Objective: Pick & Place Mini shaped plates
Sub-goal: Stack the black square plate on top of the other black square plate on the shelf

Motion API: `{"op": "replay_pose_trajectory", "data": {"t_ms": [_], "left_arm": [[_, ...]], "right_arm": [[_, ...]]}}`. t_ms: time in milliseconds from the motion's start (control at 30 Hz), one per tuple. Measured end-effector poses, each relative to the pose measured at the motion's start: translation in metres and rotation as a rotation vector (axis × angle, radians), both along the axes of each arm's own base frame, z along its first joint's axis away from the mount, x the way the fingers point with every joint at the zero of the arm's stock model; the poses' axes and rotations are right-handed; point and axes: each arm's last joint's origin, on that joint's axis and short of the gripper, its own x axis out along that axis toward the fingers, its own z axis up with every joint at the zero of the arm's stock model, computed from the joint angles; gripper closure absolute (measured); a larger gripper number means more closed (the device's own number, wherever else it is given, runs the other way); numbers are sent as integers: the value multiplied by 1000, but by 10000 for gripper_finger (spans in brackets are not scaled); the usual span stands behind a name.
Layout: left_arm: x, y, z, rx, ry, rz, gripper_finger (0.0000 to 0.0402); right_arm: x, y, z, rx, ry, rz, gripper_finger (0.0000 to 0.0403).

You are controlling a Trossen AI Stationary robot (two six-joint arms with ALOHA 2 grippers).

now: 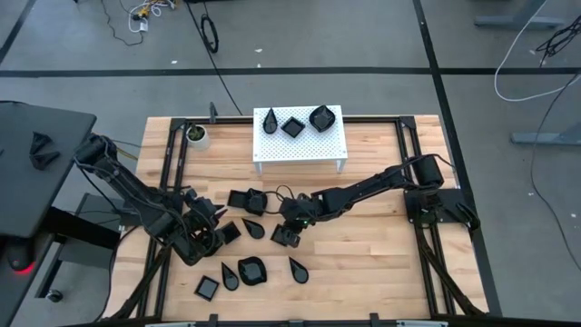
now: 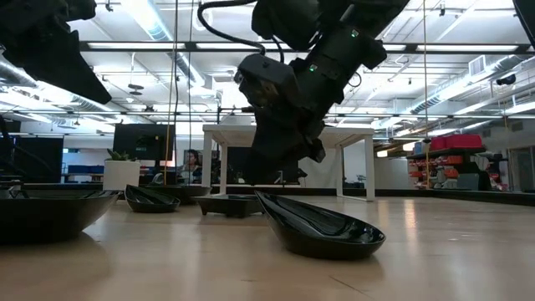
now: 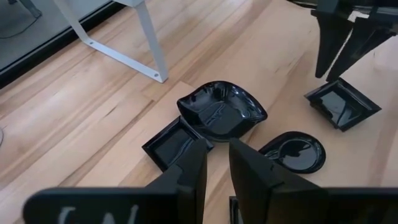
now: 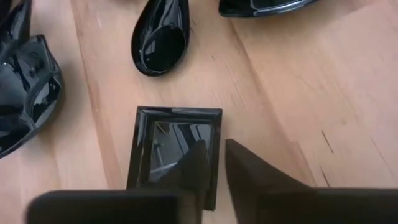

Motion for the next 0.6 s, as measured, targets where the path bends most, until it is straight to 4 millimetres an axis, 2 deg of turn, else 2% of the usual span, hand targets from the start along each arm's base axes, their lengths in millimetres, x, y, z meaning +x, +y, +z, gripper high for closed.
{"op": "replay_pose_trajectory", "data": {"t_ms": [167,300,433,600], "left_arm": [[0,0,0,-3,-3,0,328],[0,0,0,-4,-4,0,328],[0,0,0,-4,-4,0,328],[0,0,0,-3,-5,0,328]], "right_arm": [[-5,-1,-11,-10,7,7,277],[-11,-1,-23,2,-37,22,255],[-14,-2,-30,11,-83,29,264],[-18,-3,-35,-9,-96,50,311]]}}
